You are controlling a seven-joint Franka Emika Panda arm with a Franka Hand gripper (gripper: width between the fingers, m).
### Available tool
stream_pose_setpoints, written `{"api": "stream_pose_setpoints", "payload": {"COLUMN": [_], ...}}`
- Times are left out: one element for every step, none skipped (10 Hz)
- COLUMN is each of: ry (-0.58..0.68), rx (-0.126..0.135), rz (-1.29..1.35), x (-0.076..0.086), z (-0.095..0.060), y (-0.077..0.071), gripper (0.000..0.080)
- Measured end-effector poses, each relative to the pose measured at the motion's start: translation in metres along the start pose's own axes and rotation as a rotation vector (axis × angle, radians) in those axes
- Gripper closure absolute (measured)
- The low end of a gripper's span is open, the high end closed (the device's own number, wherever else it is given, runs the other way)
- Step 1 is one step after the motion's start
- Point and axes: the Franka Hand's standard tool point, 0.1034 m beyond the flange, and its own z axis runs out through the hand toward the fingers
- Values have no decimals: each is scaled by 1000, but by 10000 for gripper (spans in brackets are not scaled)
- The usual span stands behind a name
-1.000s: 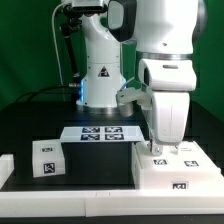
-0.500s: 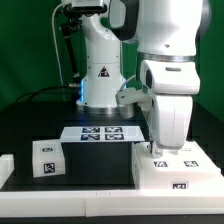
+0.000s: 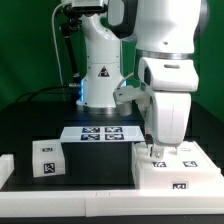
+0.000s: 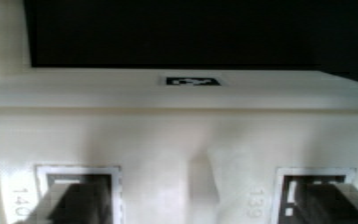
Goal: Assemble cabinet
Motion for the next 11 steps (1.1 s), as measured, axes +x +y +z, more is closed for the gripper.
{"api": "stream_pose_setpoints", "payload": {"ry": [2, 8, 17, 31, 46, 55, 75, 100, 127, 132, 133], "rx": [-14, -36, -68, -112, -149, -165, -182, -209, -237, -235, -237], "rz": [0, 7, 22, 65, 98, 124, 181, 227, 248, 252, 258], "x": [-3, -6, -12, -16, -18, -19, -15, -10, -5, -3, -3], "z": [-4, -8, -13, -19, -23, -25, -25, -25, -24, -21, -22], "y": [1, -2, -9, -18, -30, -41, -52, -61, -68, -72, -71], "gripper": [150, 45, 14, 14, 3, 2, 2, 2, 2, 2, 2]}}
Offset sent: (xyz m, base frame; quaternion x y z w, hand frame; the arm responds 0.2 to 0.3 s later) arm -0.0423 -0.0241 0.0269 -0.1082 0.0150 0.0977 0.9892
